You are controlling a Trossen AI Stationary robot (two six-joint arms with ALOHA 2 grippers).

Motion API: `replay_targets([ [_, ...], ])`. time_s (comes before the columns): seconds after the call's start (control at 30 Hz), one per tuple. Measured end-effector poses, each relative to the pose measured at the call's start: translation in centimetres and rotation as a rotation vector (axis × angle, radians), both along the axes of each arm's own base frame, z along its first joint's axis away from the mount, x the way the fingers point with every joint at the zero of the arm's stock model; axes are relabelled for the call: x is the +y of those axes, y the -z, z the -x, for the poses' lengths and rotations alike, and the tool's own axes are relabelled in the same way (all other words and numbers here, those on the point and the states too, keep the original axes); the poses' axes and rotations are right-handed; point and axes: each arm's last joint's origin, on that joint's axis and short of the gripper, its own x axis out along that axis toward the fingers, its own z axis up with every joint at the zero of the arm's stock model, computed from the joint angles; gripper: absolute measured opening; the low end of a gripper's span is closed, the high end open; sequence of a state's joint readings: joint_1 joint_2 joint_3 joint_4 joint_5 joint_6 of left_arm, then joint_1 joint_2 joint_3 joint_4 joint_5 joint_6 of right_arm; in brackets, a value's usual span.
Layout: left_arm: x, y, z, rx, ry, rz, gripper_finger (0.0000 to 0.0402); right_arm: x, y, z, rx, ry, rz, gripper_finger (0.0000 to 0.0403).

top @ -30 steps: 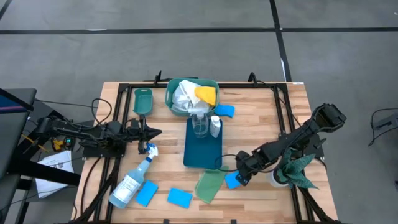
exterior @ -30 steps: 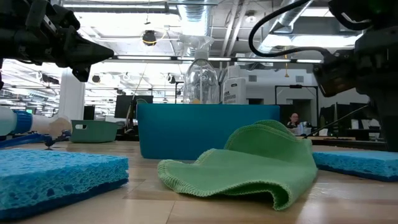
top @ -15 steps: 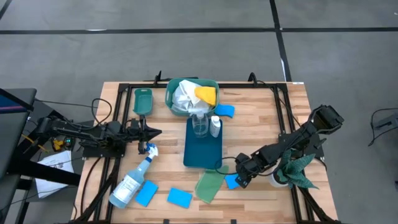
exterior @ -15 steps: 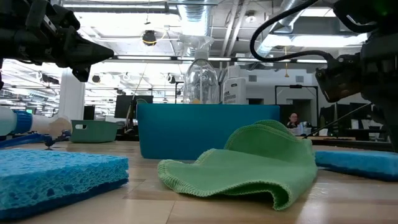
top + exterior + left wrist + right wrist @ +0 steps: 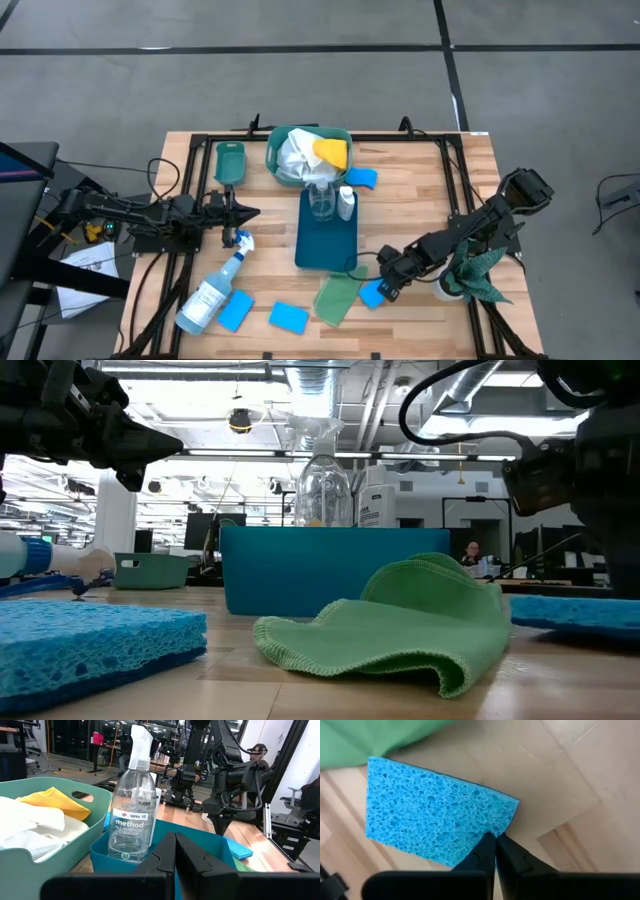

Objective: Pick & Place Kitchen Items

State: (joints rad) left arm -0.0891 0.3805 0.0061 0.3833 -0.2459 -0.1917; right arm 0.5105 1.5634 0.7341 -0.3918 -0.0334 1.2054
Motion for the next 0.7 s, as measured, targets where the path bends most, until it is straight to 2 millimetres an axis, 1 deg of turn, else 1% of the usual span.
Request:
replay_targets([
  [0.17, 0.0, 0.0, 0.0, 0.0, 0.0, 0.0, 0.0, 0.6, -1.0, 0.0, -0.034, -0.017, -0.035, 0.0001],
  [0.33, 0.0, 0.0, 0.0, 0.0, 0.0, 0.0, 0.0, 0.8, -2.7, 0.0, -0.09, -0.025, -0.07, 0.0001],
  [0.6, 0.0, 0.0, 0.0, -0.001, 0.0, 0.0, 0.0, 0.1, -6.0, 0.9, -0.225, 0.015, -0.103, 0.0],
  [0.67, 0.0, -0.2, 0.0, -0.026, 0.001, 0.01, 0.0, -0.2, -6.7, 1.2, -0.256, 0.032, -0.097, 0.0],
  [0.7, 0.0, -0.4, 0.0, -0.053, 0.013, 0.043, 0.0, -0.3, -7.0, 1.3, -0.274, 0.04, -0.095, 0.0],
])
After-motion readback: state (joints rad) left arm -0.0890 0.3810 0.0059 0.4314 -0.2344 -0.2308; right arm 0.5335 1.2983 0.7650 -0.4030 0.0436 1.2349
